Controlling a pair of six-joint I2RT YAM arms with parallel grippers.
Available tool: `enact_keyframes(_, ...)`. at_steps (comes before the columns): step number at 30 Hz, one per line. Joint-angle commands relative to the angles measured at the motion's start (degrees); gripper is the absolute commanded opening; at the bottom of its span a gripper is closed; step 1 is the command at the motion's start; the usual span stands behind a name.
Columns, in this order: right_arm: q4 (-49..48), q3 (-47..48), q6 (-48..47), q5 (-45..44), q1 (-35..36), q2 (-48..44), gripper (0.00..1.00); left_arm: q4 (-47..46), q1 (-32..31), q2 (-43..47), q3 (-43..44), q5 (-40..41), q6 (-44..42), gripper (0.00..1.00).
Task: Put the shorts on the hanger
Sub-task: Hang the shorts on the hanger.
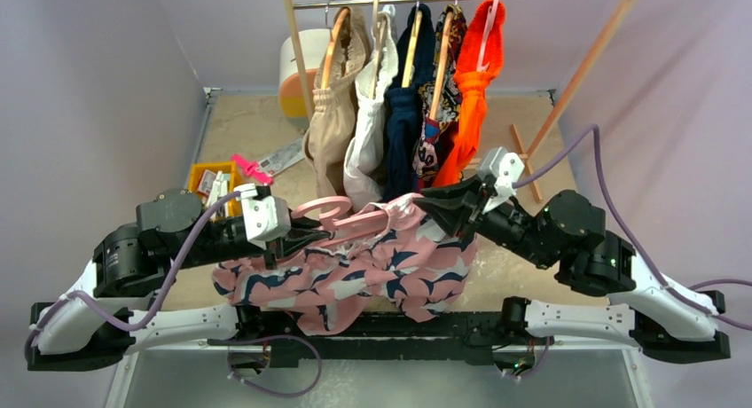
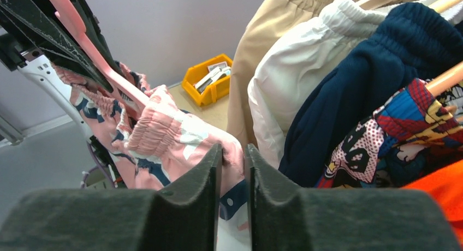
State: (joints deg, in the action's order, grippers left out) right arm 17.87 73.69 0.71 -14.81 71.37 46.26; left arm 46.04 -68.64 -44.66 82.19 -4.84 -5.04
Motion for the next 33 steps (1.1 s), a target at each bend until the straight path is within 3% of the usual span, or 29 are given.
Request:
enact_keyframes(1, 0.57, -1.18, -0.62, -2.47, 0.17, -3.22, 0.18, -5.04, 0.10, 1.31, 3.24, 0.64, 0.57, 0.00)
enact_keyframes(3, 1.92, -1.48, -0.55, -2.62, 0.17, -3.76, 0.13, -5.23, 0.10, 1.63, 3.32, 0.99, 0.39, 0.00)
enact_keyframes(7, 3.60, -1.53, 0.63, -3.60, 0.17, -3.96, 0.12, -5.47, 0.09, 1.70, 3.61, 1.28, 0.12, 0.00)
enact_keyframes(8, 3.17, -1.35, 0.78, -3.75, 0.17, -4.10, 0.15, -5.53, 0.11, 1.55, 3.57, 1.20, 0.07, 0.00)
enact_keyframes(11, 1.00, 0.14, 0.79, -1.39, 0.17, -4.33, 0.41, -5.52, 0.12, 1.10, 3.58, 0.86, 0.12, 0.00)
enact_keyframes(15, -3.47, 3.45, 0.08, 4.01, 0.17, -3.85, 0.49, -6.04, 0.09, 0.50, 3.72, 0.44, 0.07, 0.00)
enact_keyframes(22, -3.51, 8.38, -2.85, 8.40, 0.21, 1.54, 0.50, -5.95, 0.09, -0.60, 3.85, -0.77, 0.29, 0.00)
enact_keyframes(33, -1.60, 3.55, -2.59, 7.03, 0.18, 2.20, 0.45, -6.06, 0.09, -0.24, 4.03, -0.67, 0.29, 0.00)
